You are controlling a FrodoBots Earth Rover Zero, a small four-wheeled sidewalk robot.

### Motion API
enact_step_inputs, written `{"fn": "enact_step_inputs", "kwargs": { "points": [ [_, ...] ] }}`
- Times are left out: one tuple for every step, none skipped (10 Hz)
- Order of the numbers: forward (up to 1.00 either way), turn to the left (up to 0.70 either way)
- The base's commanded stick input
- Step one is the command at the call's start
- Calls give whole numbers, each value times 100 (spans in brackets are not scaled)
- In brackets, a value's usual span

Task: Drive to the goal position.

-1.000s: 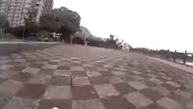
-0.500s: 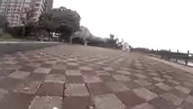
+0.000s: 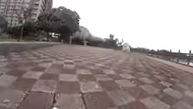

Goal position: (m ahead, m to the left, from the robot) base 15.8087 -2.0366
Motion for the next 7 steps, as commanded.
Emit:
{"fn": "enact_step_inputs", "kwargs": {
  "points": [
    [70, 0],
    [70, 0],
    [70, 0],
    [70, 0],
    [70, 0],
    [70, 0],
    [70, 0]
  ]
}}
